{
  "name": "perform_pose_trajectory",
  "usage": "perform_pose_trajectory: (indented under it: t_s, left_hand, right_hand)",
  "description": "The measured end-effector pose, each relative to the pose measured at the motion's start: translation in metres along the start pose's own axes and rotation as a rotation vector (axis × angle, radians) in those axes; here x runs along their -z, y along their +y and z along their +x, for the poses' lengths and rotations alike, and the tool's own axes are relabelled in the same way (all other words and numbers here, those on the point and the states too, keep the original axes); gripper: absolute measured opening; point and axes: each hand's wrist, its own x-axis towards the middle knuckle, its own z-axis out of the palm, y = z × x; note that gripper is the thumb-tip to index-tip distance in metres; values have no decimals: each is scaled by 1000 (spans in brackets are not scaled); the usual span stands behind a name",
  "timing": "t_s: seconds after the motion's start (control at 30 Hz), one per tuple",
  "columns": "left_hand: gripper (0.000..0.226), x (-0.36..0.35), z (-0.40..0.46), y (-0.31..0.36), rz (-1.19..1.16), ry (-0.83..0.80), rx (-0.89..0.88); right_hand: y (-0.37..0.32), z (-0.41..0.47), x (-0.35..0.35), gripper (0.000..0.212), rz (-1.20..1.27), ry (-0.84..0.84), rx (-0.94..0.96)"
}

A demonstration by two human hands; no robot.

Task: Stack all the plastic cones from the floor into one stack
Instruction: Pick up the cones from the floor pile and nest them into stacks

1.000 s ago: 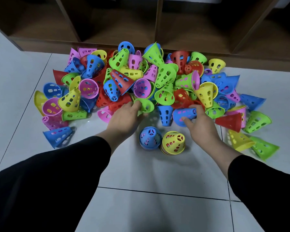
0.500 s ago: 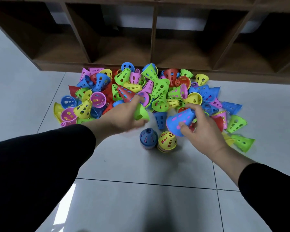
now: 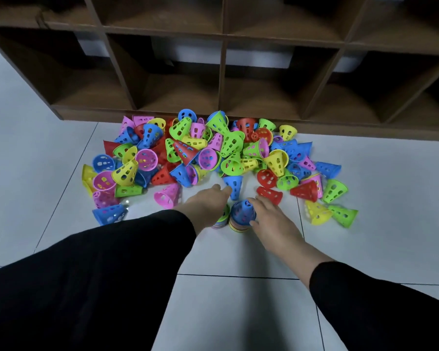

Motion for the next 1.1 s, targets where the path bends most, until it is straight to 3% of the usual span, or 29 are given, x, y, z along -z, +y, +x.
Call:
perform_pose_trajectory:
  t_s: [0.1, 0.27, 0.5, 0.7, 0.8, 0.93, 1.03, 1.1]
  left_hand:
    - [47, 3, -3, -4, 52, 13, -30]
    - [47, 16, -14, -14, 155, -15, -80]
    - [44, -9, -15, -1, 71, 9, 49]
    - [48, -35, -5, 2, -24, 180, 78]
    - [40, -51, -8, -5, -66, 251, 23]
    - [47, -58, -20, -10, -95, 337, -75]
    - [40, -61, -33, -30, -60, 542, -68]
    - [39, -65, -43, -61, -49, 608, 34]
  right_hand:
    - [-4, -13, 0, 66, -52, 4, 31]
    - [-7, -23, 6, 68, -107, -164, 29]
    - [-5, -23, 3, 66, -166, -121, 26]
    - [8, -9, 4, 67, -102, -15, 11]
    - [12, -9, 4, 59, -61, 34, 67]
    - [20, -7, 1, 45, 84, 111, 137]
    - [33, 9, 1, 35, 216, 271, 70]
    - [51, 33, 1, 34, 152, 261, -8]
